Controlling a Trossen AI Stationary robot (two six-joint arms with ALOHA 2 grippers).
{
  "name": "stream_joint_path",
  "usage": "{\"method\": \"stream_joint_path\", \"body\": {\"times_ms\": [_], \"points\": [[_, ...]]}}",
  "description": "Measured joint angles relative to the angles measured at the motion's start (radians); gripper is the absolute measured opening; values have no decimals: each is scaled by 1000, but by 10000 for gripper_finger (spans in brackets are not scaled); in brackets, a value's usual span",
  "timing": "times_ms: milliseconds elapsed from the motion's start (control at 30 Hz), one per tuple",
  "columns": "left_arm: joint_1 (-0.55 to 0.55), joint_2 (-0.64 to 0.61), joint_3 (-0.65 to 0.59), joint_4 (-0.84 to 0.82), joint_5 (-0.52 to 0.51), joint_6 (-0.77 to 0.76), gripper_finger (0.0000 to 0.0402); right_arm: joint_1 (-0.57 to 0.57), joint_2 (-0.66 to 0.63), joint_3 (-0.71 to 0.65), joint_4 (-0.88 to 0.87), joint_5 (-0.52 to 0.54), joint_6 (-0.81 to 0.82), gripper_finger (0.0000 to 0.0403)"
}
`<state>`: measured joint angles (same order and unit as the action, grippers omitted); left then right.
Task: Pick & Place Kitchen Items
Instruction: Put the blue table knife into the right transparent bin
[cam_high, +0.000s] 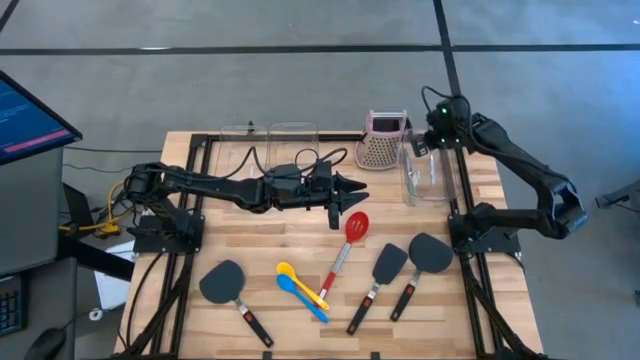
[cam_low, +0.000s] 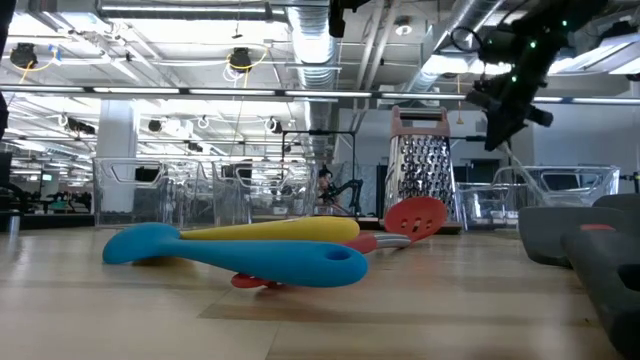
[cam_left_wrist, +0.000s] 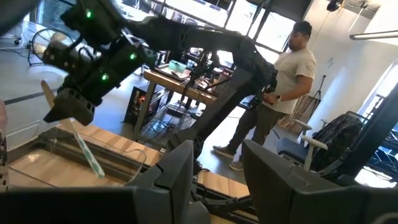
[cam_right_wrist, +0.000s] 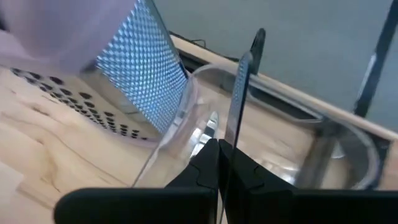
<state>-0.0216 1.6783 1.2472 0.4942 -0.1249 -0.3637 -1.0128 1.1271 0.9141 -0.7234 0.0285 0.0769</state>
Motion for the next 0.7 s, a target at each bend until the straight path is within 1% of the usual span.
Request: {"method": "stream_joint_path", "body": {"times_ms": [133, 233, 367, 700], "points": [[0, 0, 0, 0, 0, 0, 129, -18, 8, -51, 27, -50, 13, 0], [0, 0, 0, 0, 0, 0, 129, -18, 13, -81, 34, -56, 13, 0], [0, 0, 0, 0, 0, 0, 129, -18, 37, -85, 28, -84, 13, 0], [0, 0, 0, -1, 0, 0, 129, -17, 137, -85, 22, -85, 12, 0]]}}
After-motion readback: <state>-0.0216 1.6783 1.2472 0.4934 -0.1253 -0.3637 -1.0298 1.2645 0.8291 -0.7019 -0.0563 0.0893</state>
